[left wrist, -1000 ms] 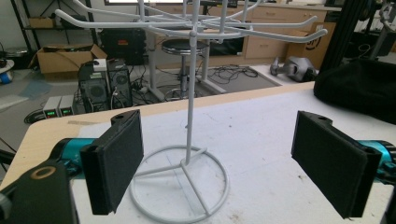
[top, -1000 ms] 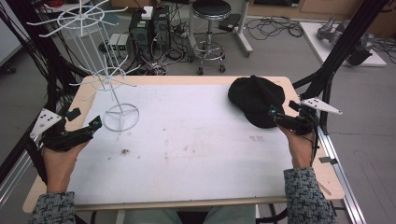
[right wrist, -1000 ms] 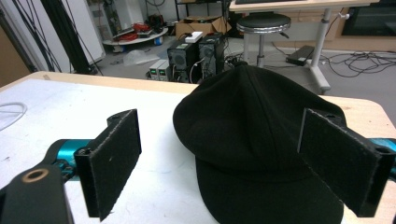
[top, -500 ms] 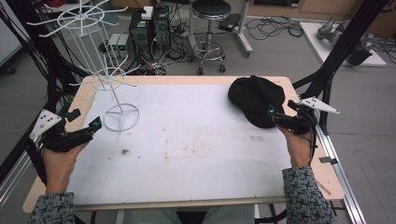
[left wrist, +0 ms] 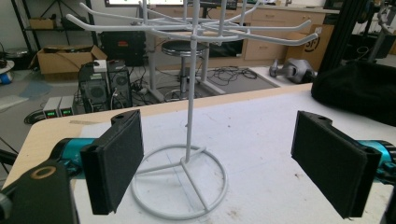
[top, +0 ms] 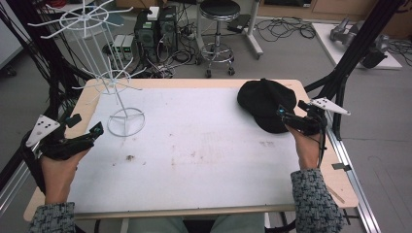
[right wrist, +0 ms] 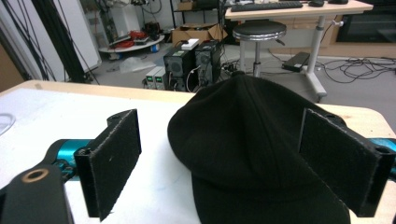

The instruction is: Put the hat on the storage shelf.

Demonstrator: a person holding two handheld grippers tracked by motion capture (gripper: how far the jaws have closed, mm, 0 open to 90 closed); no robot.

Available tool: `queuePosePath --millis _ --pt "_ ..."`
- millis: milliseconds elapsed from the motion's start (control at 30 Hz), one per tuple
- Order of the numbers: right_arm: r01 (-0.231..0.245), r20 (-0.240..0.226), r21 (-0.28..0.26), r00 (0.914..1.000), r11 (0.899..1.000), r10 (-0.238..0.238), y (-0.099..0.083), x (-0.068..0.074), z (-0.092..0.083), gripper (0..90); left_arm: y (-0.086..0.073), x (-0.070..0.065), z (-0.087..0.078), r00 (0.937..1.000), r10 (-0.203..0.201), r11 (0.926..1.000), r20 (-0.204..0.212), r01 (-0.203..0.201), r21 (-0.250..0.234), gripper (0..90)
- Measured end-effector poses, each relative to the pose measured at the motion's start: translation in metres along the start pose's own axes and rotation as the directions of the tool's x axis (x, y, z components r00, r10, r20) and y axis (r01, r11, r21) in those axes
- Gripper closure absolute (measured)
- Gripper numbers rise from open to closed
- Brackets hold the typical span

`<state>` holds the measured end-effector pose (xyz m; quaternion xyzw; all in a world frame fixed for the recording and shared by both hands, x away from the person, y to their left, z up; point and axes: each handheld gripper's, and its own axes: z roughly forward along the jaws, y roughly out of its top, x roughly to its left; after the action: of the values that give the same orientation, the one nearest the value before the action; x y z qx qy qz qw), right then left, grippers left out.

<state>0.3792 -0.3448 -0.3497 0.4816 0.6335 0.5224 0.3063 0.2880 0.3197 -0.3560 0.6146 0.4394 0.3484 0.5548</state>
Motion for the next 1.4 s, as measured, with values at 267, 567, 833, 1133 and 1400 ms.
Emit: queuePosePath --millis 267,567,833,1133,1400 --pt "0.017 0.017 -0.017 0.9997 1.000 -0.017 0.011 -0.012 0.026 13.8 -0.002 0.001 0.003 1.0000 0.000 1.0000 0.002 0.000 0.009 17.2" --pt "0.083 0.048 -0.013 0.9954 0.996 -0.083 0.018 -0.012 0.071 14.1 -0.003 0.001 0.003 1.0000 -0.001 1.0000 0.002 0.001 0.010 17.2" --pt "0.095 0.072 0.008 0.9928 0.995 -0.095 0.011 -0.023 0.095 14.7 -0.003 0.004 0.002 1.0000 -0.008 0.9999 -0.002 0.008 0.008 17.3" --pt "0.084 0.085 0.068 0.9923 0.994 -0.090 0.002 -0.031 0.116 20.1 -0.005 0.003 0.004 0.9998 -0.017 0.9998 0.009 0.017 0.006 17.5" --pt "0.091 0.075 0.143 0.9919 0.986 -0.103 -0.009 -0.033 0.130 39.5 -0.006 0.003 0.004 0.9988 -0.027 0.9996 0.042 0.027 -0.009 17.9"
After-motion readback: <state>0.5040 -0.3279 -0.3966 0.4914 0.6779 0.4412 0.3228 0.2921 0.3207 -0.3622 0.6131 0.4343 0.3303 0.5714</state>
